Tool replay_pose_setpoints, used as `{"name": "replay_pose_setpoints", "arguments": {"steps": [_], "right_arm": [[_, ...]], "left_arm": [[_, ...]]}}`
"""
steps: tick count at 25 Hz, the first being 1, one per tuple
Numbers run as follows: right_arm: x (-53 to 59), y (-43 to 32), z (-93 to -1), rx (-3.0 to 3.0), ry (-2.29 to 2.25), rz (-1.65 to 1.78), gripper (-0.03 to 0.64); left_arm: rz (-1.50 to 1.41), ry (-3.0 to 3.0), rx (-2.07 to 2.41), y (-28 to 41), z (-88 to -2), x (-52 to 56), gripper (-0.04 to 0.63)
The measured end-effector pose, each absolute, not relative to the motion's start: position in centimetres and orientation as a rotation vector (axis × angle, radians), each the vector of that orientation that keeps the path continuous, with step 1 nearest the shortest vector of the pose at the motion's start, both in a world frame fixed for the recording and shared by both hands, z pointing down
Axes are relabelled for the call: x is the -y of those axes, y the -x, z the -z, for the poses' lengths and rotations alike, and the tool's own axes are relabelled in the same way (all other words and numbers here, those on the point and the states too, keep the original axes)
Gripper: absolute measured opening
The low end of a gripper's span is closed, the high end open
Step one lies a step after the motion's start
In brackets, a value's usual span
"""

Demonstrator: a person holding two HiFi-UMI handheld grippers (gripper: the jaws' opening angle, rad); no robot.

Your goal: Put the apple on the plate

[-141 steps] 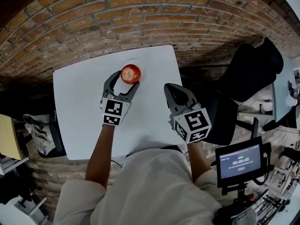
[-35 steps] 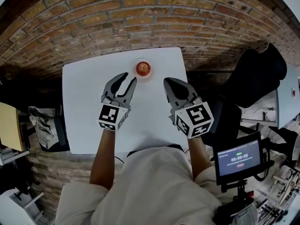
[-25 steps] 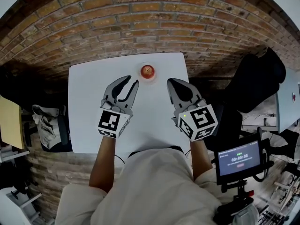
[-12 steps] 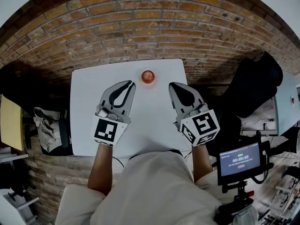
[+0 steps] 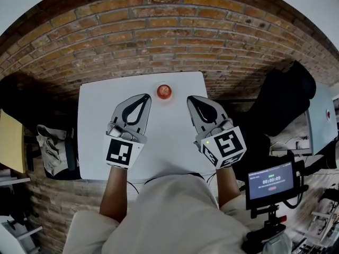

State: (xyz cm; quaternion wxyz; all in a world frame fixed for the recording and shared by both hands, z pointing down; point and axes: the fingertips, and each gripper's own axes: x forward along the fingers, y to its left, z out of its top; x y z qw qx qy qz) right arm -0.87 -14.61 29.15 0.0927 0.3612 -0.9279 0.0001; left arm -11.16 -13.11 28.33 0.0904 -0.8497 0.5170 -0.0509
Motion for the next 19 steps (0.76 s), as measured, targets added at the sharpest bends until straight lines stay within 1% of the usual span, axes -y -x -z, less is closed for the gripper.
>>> {"name": "replay_pose_setpoints", "arguments": {"steps": [19], "right_arm": [[15.0,0.6,-29.4,2.745,-1.074,0.008,0.002]], "left_arm": [[0.105,2.553,-1.521,9.9,-28.6,13.2,0.008]]}}
